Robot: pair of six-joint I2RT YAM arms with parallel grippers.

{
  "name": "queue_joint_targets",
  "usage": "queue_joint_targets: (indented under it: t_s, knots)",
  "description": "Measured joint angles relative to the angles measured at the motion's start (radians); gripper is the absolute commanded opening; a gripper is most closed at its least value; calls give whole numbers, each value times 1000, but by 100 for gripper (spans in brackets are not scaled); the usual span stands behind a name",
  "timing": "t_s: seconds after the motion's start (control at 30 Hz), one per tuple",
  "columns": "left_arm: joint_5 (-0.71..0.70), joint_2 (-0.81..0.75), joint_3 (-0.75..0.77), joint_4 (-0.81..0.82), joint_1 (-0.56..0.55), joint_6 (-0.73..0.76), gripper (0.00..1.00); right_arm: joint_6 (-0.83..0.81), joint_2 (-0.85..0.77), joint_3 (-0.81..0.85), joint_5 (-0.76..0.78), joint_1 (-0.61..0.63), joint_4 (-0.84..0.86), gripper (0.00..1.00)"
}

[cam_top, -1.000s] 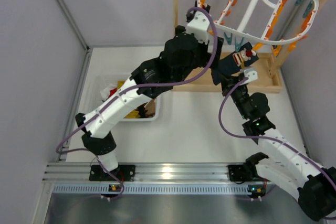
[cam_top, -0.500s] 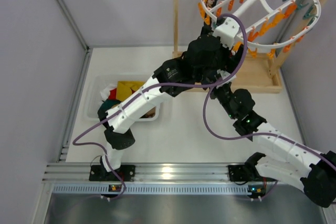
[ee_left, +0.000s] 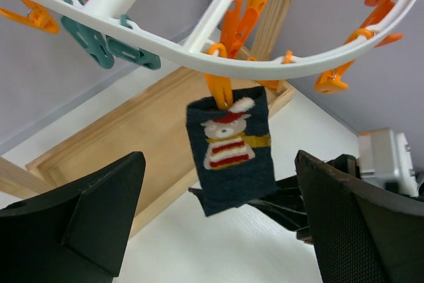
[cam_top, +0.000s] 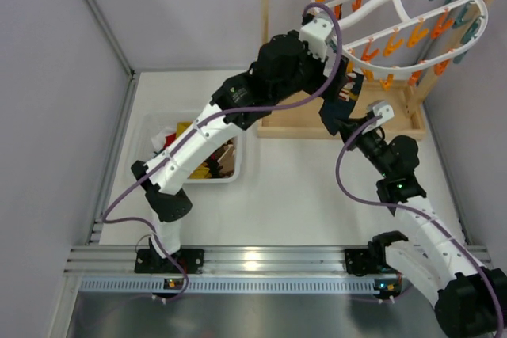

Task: Remove the socks clipped to the hanger

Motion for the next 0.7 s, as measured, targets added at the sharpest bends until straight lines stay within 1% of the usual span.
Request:
queue_joint_targets:
  t_s: [0.07,0.17,0.3,0.4,0.5,0.7]
  knots:
    - [130,-4,-1,1,63,-23,98,25,-11,2,-139,-75,-1,0]
    - [297,-3,-1,1,143,-48,98,65,-20,10,-320,-154,-11,0]
    - [516,-3,-1,13,233,-103,98,117,-29,29,-505,-202,-14,0]
    - [657,5,-1,44,291,-149,98,153,-42,35,-600,-207,-15,0]
    - [766,21,-2,77,325,-181,98,201,-56,35,-671,-208,-13,0]
    - [914,39,-52,194,308,-258,98,277,-76,35,-742,-208,-3,0]
